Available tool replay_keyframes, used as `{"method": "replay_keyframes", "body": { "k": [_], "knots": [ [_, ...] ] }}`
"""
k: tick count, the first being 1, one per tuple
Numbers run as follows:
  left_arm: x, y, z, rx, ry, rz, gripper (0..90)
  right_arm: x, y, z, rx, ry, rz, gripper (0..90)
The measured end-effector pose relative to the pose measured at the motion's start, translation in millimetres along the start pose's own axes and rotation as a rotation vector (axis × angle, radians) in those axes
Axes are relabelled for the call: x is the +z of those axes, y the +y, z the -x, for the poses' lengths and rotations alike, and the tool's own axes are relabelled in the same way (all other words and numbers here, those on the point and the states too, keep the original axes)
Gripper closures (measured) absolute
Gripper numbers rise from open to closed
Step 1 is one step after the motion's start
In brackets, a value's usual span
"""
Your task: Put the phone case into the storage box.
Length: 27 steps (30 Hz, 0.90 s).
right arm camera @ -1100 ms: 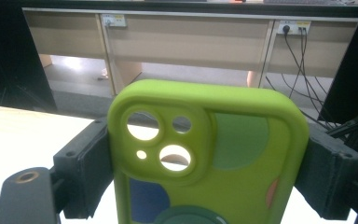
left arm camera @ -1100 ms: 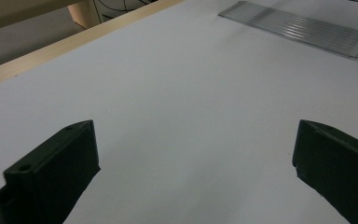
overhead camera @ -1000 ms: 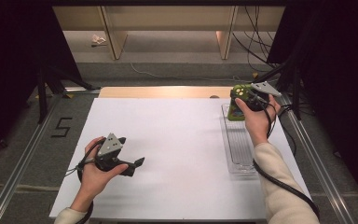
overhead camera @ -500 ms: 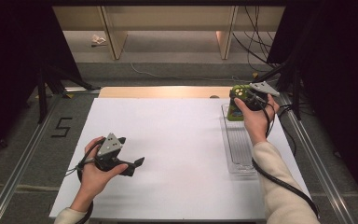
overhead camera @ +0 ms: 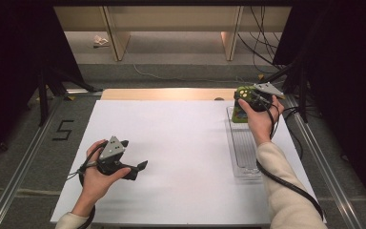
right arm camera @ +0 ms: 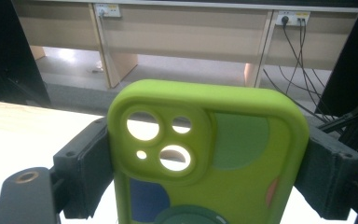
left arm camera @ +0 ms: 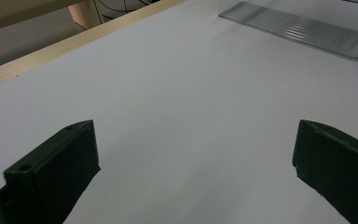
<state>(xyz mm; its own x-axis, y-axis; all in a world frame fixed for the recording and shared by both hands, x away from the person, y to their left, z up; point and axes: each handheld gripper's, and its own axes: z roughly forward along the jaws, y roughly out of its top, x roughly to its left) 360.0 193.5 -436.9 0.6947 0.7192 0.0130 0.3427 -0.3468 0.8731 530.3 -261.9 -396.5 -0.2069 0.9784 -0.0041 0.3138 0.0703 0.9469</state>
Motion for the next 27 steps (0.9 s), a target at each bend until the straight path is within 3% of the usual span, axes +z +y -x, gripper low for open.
{"method": "replay_keyframes", "body": {
  "k": [27],
  "knots": [
    [0.9, -0.8, -0.3, -0.002, 0.000, -0.003, 0.0, 12.4, -1.2, 1.4, 0.008, -0.005, -0.028, 16.5]
  ]
}}
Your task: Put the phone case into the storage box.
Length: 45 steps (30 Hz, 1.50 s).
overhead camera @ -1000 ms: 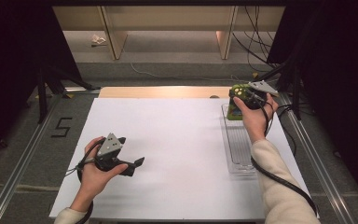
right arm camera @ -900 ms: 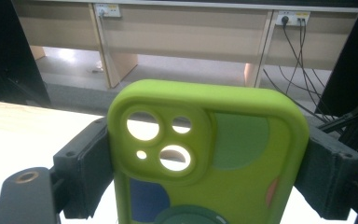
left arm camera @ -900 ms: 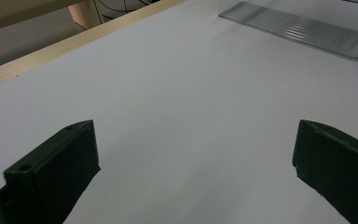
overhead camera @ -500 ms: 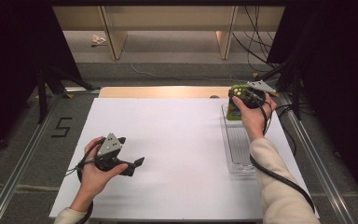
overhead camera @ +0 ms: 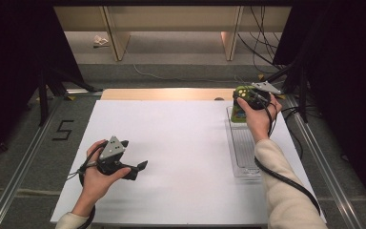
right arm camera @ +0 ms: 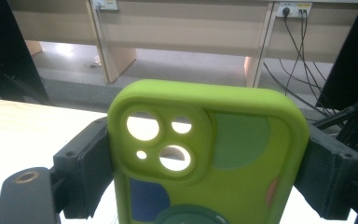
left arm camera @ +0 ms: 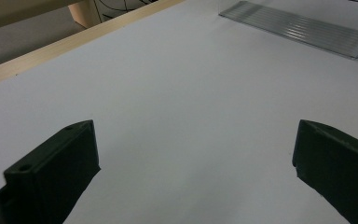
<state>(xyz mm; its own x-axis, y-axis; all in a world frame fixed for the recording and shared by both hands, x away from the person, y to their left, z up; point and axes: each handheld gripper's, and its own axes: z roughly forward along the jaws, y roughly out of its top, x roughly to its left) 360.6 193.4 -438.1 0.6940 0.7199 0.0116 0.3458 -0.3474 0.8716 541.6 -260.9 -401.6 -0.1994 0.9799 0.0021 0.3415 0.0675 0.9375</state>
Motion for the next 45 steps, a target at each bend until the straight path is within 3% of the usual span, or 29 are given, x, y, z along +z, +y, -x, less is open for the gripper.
{"method": "replay_keyframes", "body": {
  "k": [45],
  "knots": [
    [-0.1, -0.1, -0.3, 0.001, 0.000, 0.000, 0.0, 15.7, -2.8, -3.2, 0.003, -0.005, -0.019, 16.5]
  ]
}}
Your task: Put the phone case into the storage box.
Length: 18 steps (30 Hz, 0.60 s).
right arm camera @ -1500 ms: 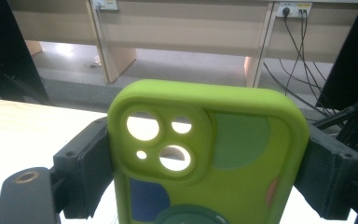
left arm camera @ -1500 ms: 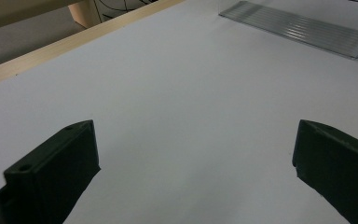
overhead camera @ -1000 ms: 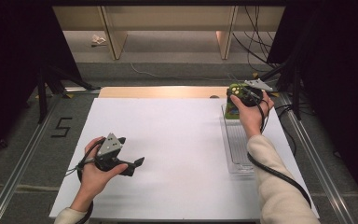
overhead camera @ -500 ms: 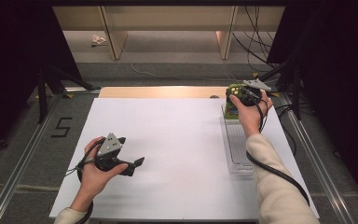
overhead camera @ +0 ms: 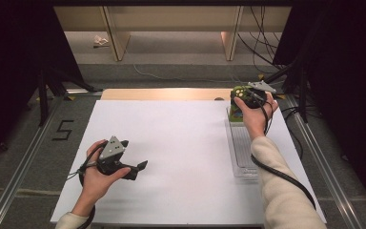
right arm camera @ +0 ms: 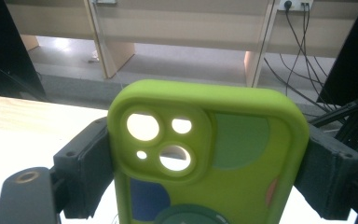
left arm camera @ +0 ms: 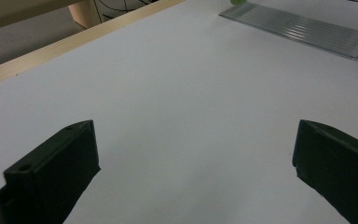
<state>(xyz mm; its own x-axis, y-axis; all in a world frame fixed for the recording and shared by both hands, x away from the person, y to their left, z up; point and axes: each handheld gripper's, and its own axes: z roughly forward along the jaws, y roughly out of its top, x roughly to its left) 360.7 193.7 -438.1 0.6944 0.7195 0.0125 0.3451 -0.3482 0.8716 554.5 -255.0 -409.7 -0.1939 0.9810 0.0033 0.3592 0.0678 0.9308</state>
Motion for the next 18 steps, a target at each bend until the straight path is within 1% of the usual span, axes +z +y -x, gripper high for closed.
{"method": "replay_keyframes", "body": {
  "k": [7, 18],
  "knots": [
    [0.3, 0.0, 0.2, 0.000, -0.001, -0.001, 0.0, 1.3, 0.3, 0.8, -0.005, -0.003, -0.005, 16.5],
    [0.1, -0.1, -0.1, 0.000, -0.001, -0.001, 0.0, 5.5, -4.2, 1.6, -0.005, -0.008, -0.014, 16.5]
  ]
}}
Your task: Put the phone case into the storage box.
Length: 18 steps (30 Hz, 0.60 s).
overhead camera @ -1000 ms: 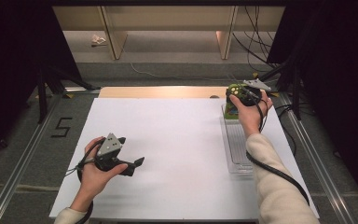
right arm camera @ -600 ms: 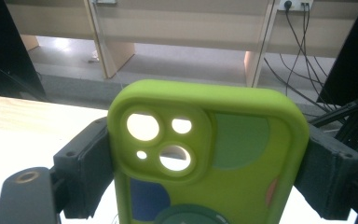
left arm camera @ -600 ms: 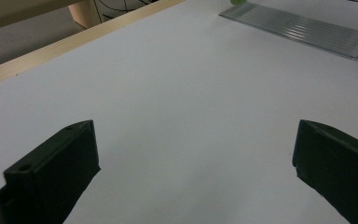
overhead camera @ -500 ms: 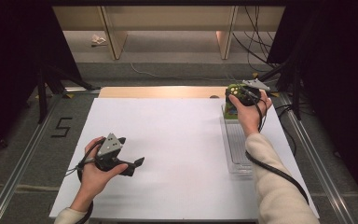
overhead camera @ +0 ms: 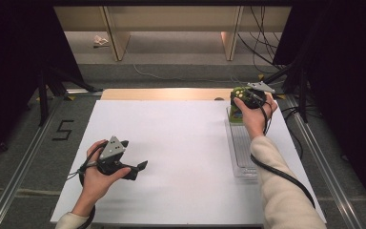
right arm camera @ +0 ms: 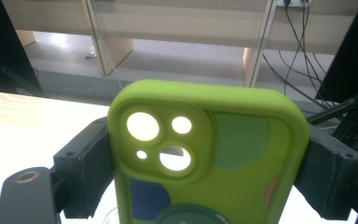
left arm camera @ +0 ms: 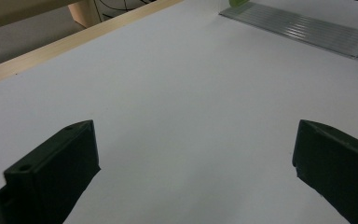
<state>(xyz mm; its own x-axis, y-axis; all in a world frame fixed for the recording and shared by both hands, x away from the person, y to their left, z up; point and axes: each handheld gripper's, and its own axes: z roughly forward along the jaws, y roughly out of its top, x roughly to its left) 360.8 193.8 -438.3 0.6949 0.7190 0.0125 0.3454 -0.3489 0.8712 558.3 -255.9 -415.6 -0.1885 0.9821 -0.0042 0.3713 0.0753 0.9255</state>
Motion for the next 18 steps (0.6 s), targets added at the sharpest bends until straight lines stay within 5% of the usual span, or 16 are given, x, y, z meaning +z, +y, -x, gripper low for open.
{"method": "replay_keyframes", "body": {
  "k": [18],
  "knots": [
    [0.5, -0.7, -0.3, -0.001, 0.000, -0.001, 0.0, 3.7, -4.0, 1.3, -0.007, 0.003, -0.007, 16.4]
  ]
}}
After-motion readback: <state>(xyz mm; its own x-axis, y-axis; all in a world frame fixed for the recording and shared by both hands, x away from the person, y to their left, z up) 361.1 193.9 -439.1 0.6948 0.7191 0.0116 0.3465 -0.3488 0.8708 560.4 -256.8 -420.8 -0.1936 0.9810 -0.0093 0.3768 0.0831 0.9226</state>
